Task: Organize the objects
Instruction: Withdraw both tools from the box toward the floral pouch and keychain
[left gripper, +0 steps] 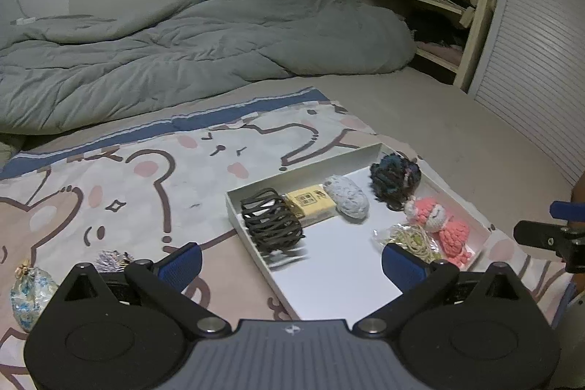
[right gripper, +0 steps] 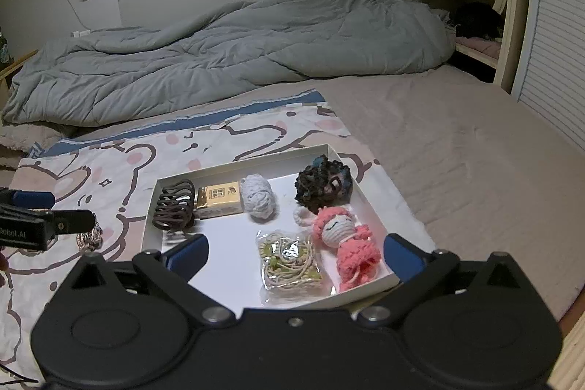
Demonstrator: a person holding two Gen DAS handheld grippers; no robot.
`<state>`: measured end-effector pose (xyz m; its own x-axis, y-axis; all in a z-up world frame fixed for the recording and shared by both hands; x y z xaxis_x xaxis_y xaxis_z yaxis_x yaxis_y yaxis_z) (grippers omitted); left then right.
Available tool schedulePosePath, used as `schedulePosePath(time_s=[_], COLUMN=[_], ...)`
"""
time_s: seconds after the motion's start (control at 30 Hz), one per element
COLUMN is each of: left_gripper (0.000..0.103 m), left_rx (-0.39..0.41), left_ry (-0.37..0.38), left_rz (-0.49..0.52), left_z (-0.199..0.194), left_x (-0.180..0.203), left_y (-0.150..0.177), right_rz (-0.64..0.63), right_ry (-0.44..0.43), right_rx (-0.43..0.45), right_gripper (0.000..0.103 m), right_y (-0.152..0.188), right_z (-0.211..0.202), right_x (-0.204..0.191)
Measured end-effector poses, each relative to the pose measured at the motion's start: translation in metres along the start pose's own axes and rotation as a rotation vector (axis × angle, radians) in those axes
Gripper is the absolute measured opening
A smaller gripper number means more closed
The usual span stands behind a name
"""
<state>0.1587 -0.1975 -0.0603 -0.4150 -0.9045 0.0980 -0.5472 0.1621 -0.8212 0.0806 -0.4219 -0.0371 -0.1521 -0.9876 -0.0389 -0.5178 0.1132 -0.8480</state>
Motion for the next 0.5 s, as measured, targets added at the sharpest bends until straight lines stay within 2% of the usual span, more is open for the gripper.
schedulePosePath(time_s=[0.2,0.5], left_gripper=[0.103,0.103], left_rx=[0.009,0.045], left_ry=[-0.058,-0.185], left_rz=[-0.011,-0.042], left_z=[-0.005,-0.024], left_x=[-0.024,-0.083], left_y=[0.0,-0.004], right_rz=[0.007,0.0], right_ry=[-0.022,-0.098], right_rx=[-0.001,0.018], right_gripper=[0.103,0.103], right_y=[-0.002,-0.011], right_z=[0.008,0.024], right_x=[-0.012,-0.053])
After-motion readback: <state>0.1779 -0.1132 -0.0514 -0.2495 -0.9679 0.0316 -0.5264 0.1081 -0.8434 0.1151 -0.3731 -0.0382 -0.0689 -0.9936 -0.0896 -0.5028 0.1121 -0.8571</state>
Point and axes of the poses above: each gripper's, at about its wrist camera, not at the fingertips, and z roughly the way its jaws point, x to its right, y to its underside, the point moved 9 cm from there along z, roughly the way its jaws point, and after that the axes turned 7 degrees about x, right-handed, at the moved point
